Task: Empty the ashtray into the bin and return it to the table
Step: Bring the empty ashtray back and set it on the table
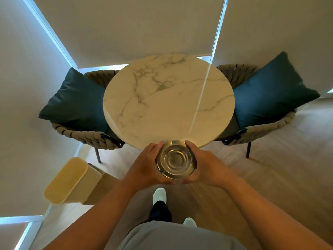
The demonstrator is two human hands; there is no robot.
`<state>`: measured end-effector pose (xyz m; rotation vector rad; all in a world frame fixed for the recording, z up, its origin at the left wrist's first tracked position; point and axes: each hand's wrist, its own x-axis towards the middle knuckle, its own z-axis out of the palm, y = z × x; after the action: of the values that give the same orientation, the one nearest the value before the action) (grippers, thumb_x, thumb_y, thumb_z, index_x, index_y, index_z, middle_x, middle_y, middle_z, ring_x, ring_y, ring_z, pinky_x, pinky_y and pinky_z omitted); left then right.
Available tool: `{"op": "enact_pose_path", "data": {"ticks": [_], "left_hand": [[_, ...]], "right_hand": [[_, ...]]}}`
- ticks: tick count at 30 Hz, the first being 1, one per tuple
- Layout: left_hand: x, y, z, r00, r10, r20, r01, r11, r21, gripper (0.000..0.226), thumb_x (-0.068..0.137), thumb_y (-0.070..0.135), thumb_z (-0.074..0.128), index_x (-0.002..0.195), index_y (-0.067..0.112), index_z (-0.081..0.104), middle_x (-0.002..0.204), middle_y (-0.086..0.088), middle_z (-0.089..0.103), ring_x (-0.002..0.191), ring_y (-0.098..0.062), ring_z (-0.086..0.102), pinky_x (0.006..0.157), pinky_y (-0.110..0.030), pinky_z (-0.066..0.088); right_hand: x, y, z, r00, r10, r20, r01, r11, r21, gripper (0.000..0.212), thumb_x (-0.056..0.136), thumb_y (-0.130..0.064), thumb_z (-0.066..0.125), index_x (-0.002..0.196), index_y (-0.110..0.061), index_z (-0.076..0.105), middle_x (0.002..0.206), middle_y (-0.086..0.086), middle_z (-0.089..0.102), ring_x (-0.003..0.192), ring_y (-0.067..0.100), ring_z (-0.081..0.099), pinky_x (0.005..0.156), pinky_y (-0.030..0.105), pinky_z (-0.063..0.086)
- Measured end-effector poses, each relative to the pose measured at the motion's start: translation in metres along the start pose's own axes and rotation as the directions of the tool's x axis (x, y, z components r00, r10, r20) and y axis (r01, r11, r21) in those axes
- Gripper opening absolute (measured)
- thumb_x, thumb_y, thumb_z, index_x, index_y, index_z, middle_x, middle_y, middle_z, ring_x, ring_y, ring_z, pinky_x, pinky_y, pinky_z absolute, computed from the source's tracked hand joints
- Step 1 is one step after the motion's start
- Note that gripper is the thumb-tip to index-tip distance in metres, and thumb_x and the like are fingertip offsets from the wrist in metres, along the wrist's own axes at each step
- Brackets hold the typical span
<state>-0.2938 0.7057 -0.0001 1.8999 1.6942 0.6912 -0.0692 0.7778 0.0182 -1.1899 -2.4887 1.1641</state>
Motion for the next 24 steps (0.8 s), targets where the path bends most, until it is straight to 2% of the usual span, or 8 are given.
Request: {"op": "enact_pose_path", "data": {"ticks": [2, 4, 8, 10, 13, 18, 24], "left_hand": [[0.015, -0.003, -0.001, 0.999, -0.031, 0.009, 0.032, 0.999, -0.019, 0.127, 0.048, 0.075, 0.079, 0.149, 0.015, 0.032, 0.131, 0.004, 0.049, 0.121, -0.011, 0.049, 0.104, -0.035, 0.047], [0.026, -0.007, -0.003, 0.999, -0.032, 0.017, 0.032, 0.999, -0.019, 0.126, 0.047, 0.073, 0.08, 0.148, 0.013, 0.035, 0.13, 0.003, 0.05, 0.12, -0.013, 0.049, 0.103, -0.036, 0.047], [0.057, -0.029, -0.013, 1.0, -0.008, 0.021, 0.008, 1.0, -0.01, 0.12, 0.047, 0.08, 0.075, 0.143, 0.018, 0.039, 0.123, 0.01, 0.049, 0.114, -0.01, 0.049, 0.1, -0.031, 0.047], [0.078, -0.043, -0.019, 1.0, 0.0, 0.024, 0.0, 1.0, -0.013, 0.118, 0.047, 0.082, 0.074, 0.142, 0.021, 0.039, 0.122, 0.013, 0.048, 0.112, -0.008, 0.049, 0.098, -0.029, 0.048], [0.111, -0.073, -0.027, 0.999, -0.003, 0.052, 0.003, 1.0, 0.008, 0.118, 0.049, 0.077, 0.079, 0.143, 0.017, 0.039, 0.126, 0.007, 0.051, 0.113, -0.011, 0.05, 0.097, -0.032, 0.05], [0.166, -0.117, -0.035, 0.993, -0.04, 0.109, 0.038, 0.999, 0.021, 0.125, 0.045, 0.062, 0.088, 0.148, 0.016, 0.032, 0.132, 0.003, 0.048, 0.119, -0.014, 0.048, 0.101, -0.034, 0.047], [0.236, -0.155, -0.03, 0.988, -0.098, 0.118, 0.096, 0.995, 0.021, 0.13, 0.044, 0.052, 0.093, 0.15, 0.012, 0.03, 0.136, 0.0, 0.047, 0.124, -0.018, 0.047, 0.104, -0.036, 0.044]], "right_hand": [[0.011, 0.007, -0.003, 0.999, 0.036, -0.008, -0.036, 0.999, 0.015, 0.13, 0.044, -0.091, 0.066, 0.15, -0.039, 0.013, 0.117, -0.026, 0.059, 0.089, -0.009, 0.055, 0.076, 0.008, 0.043], [0.022, 0.012, -0.003, 0.998, 0.055, -0.005, -0.055, 0.998, 0.009, 0.131, 0.043, -0.09, 0.067, 0.149, -0.041, 0.01, 0.114, -0.031, 0.053, 0.092, -0.007, 0.055, 0.076, 0.009, 0.043], [0.062, 0.022, -0.005, 0.991, 0.13, 0.04, -0.13, 0.991, -0.016, 0.14, 0.044, -0.085, 0.071, 0.155, -0.033, 0.005, 0.136, -0.011, 0.061, 0.112, 0.009, 0.062, 0.091, 0.029, 0.054], [0.085, 0.023, -0.008, 0.988, 0.152, 0.04, -0.152, 0.988, -0.006, 0.138, 0.045, -0.081, 0.072, 0.156, -0.033, 0.004, 0.138, -0.007, 0.06, 0.114, 0.012, 0.063, 0.092, 0.031, 0.055], [0.125, 0.026, -0.01, 0.98, 0.194, 0.041, -0.195, 0.981, 0.015, 0.138, 0.047, -0.079, 0.073, 0.157, -0.034, 0.003, 0.143, -0.007, 0.056, 0.12, 0.014, 0.06, 0.097, 0.036, 0.053], [0.187, 0.039, -0.014, 0.969, 0.247, 0.007, -0.247, 0.969, -0.025, 0.136, 0.053, -0.06, 0.087, 0.157, -0.035, 0.002, 0.143, -0.002, 0.057, 0.12, 0.023, 0.059, 0.093, 0.039, 0.052], [0.262, 0.071, -0.029, 0.964, 0.264, 0.024, -0.263, 0.963, -0.062, 0.139, 0.058, -0.055, 0.088, 0.158, -0.031, -0.005, 0.146, 0.001, 0.054, 0.124, 0.025, 0.058, 0.095, 0.04, 0.051]]}}
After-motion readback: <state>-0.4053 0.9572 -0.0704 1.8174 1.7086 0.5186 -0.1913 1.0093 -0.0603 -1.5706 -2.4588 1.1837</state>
